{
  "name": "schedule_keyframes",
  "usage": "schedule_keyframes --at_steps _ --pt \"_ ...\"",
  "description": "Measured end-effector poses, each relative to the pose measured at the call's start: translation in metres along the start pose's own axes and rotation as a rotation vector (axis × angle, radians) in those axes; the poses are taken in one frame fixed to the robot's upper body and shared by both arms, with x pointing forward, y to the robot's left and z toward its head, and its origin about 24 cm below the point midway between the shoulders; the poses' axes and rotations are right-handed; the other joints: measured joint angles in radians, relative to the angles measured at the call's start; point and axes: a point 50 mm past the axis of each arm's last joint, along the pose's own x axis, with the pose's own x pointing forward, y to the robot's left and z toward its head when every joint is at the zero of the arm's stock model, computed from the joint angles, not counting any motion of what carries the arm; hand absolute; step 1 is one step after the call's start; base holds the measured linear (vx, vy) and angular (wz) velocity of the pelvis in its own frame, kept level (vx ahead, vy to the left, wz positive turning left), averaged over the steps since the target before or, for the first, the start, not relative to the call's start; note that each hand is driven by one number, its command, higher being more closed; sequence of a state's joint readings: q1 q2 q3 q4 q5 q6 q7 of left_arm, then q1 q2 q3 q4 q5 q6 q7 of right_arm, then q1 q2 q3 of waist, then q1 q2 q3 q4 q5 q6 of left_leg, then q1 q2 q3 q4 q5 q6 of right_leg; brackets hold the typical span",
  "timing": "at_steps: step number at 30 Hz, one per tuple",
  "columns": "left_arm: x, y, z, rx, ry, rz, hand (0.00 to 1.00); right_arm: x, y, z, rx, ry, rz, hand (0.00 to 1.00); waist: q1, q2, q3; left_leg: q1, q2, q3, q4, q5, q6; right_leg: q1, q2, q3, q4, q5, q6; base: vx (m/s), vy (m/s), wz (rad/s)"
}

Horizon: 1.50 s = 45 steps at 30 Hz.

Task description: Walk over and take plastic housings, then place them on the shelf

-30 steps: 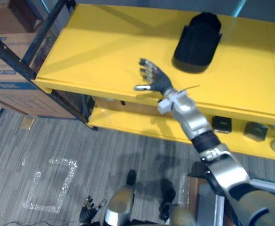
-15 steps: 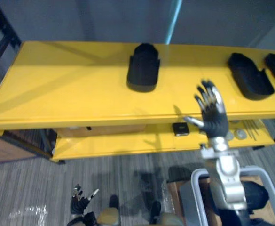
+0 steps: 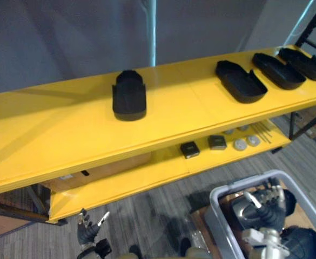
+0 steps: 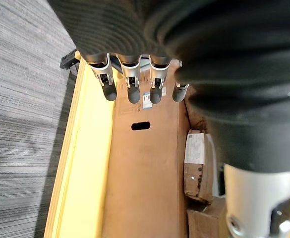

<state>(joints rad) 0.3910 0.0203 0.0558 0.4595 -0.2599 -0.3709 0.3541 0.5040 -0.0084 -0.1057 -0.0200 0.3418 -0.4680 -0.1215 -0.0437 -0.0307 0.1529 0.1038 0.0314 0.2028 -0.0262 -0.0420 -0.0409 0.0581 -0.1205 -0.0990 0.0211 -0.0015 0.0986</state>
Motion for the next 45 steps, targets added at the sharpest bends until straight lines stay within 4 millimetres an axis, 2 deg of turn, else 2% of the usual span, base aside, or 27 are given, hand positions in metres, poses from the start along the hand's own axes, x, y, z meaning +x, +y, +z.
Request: schedule_keyframes --at_steps 5,9,14,18,24,26,31,33,35,37,38,40,41,42,44,45 --pt "-0.009 0.002 -0.002 -0.028 0.025 0.064 0.00 -0.003 -0.001 0.000 0.010 -0.013 -0.017 0.00 0.001 0.004 -0.014 -0.016 0.002 -0.007 0.000 -0.009 -0.002 -0.009 0.001 -0.009 0.020 -0.020 -0.009 -0.05 -0.011 0.06" --pt "-0.009 0.008 -0.010 -0.032 0.105 0.128 0.00 -0.005 -0.007 -0.003 0.033 0.008 -0.051 0.00 0.002 0.004 -0.011 -0.039 0.003 -0.055 0.022 0.001 -0.005 -0.020 0.000 -0.041 0.051 -0.041 -0.014 0.03 -0.024 0.28" --pt "-0.019 0.018 -0.042 0.074 0.254 0.154 0.00 0.017 -0.008 -0.001 0.016 -0.033 -0.085 0.00 0.009 0.032 0.013 -0.034 0.003 -0.083 0.036 0.001 -0.005 0.005 -0.002 -0.069 0.054 -0.043 -0.011 0.03 -0.013 0.17" --pt "-0.020 0.033 -0.049 0.086 0.288 0.217 0.00 0.025 -0.007 0.005 0.017 -0.063 -0.080 0.00 0.028 0.041 0.018 -0.032 0.006 -0.091 0.036 0.002 -0.006 0.010 -0.002 -0.078 0.054 -0.047 -0.012 -0.01 -0.011 0.07" --pt "-0.016 0.034 -0.039 0.088 0.190 0.224 0.00 0.024 -0.007 0.003 0.018 -0.051 -0.098 0.00 0.026 0.039 0.018 -0.016 0.005 -0.104 0.019 0.006 -0.012 0.018 -0.003 -0.091 0.058 -0.054 -0.009 -0.01 -0.008 0.05" --pt "-0.014 0.031 -0.031 0.081 0.131 0.206 0.00 0.022 -0.007 0.002 0.019 -0.043 -0.097 0.00 0.025 0.035 0.017 -0.017 0.004 -0.106 0.017 0.006 -0.012 0.018 -0.003 -0.092 0.056 -0.054 -0.009 0.00 0.000 0.00" --pt "-0.005 0.013 0.009 -0.028 -0.070 0.153 0.00 0.016 0.000 -0.004 0.032 -0.011 -0.072 0.00 0.023 0.023 0.016 -0.017 0.002 -0.108 0.009 0.007 -0.011 0.021 -0.003 -0.095 0.044 -0.052 -0.006 0.00 0.000 0.00" --pt "-0.004 0.008 0.013 -0.038 -0.089 0.130 0.00 0.016 0.003 -0.003 0.008 -0.028 -0.068 0.00 0.021 0.022 0.015 -0.016 -0.001 -0.110 0.005 0.010 -0.009 0.030 -0.003 -0.097 0.032 -0.049 -0.004 0.04 0.006 0.03" --pt "-0.005 0.001 0.013 -0.043 -0.079 0.112 0.00 0.019 0.009 0.006 -0.064 -0.100 -0.064 0.00 0.022 0.016 0.012 -0.016 -0.006 -0.109 0.002 0.010 -0.008 0.032 -0.004 -0.097 0.025 -0.044 0.000 0.05 0.011 0.01" --pt "-0.004 0.002 0.012 -0.028 -0.056 0.113 0.00 0.032 0.027 0.040 -0.117 -0.294 -0.015 0.00 0.021 0.004 0.018 -0.016 -0.010 -0.108 0.002 0.009 -0.006 0.034 -0.008 -0.096 0.022 -0.040 0.004 0.02 0.011 -0.01" --pt "-0.004 0.002 0.011 -0.022 -0.047 0.113 0.00 0.037 0.033 0.050 -0.129 -0.355 0.002 0.00 0.021 -0.002 0.019 -0.016 -0.010 -0.108 0.002 0.008 -0.006 0.036 -0.008 -0.096 0.022 -0.039 0.005 0.00 0.000 0.00" --pt "-0.004 0.003 0.003 0.006 -0.002 0.114 0.00 0.058 0.054 0.082 -0.167 -0.541 0.072 0.00 0.029 -0.023 0.019 -0.015 -0.013 -0.109 0.002 0.008 -0.006 0.042 -0.011 -0.095 0.022 -0.039 0.006 -0.02 0.007 0.01" --pt "-0.005 0.004 -0.008 0.053 0.049 0.101 0.00 0.071 0.071 0.098 -0.192 -0.617 0.130 0.00 0.038 -0.030 0.018 -0.001 -0.016 -0.111 0.000 0.009 -0.004 0.050 -0.014 -0.097 0.020 -0.038 0.006 0.00 0.000 0.00" --pt "-0.006 0.004 -0.010 0.066 0.061 0.096 0.00 0.074 0.075 0.101 -0.196 -0.627 0.142 0.00 0.040 -0.031 0.018 -0.001 -0.017 -0.110 0.000 0.009 -0.004 0.051 -0.014 -0.096 0.020 -0.038 0.006 0.00 0.000 0.00" --pt "-0.007 0.012 -0.023 0.119 0.121 0.100 0.00 0.093 0.105 0.114 -0.291 -0.654 0.245 0.00 0.062 -0.032 0.017 -0.001 -0.024 -0.114 -0.002 0.013 0.002 0.051 -0.018 -0.098 0.020 -0.036 0.009 -0.04 0.013 0.03" --pt "-0.007 0.013 -0.024 0.126 0.127 0.101 0.00 0.096 0.108 0.114 -0.310 -0.645 0.257 0.00 0.063 -0.032 0.017 -0.001 -0.025 -0.115 -0.003 0.014 0.003 0.051 -0.019 -0.099 0.020 -0.036 0.009 -0.05 0.011 0.08"
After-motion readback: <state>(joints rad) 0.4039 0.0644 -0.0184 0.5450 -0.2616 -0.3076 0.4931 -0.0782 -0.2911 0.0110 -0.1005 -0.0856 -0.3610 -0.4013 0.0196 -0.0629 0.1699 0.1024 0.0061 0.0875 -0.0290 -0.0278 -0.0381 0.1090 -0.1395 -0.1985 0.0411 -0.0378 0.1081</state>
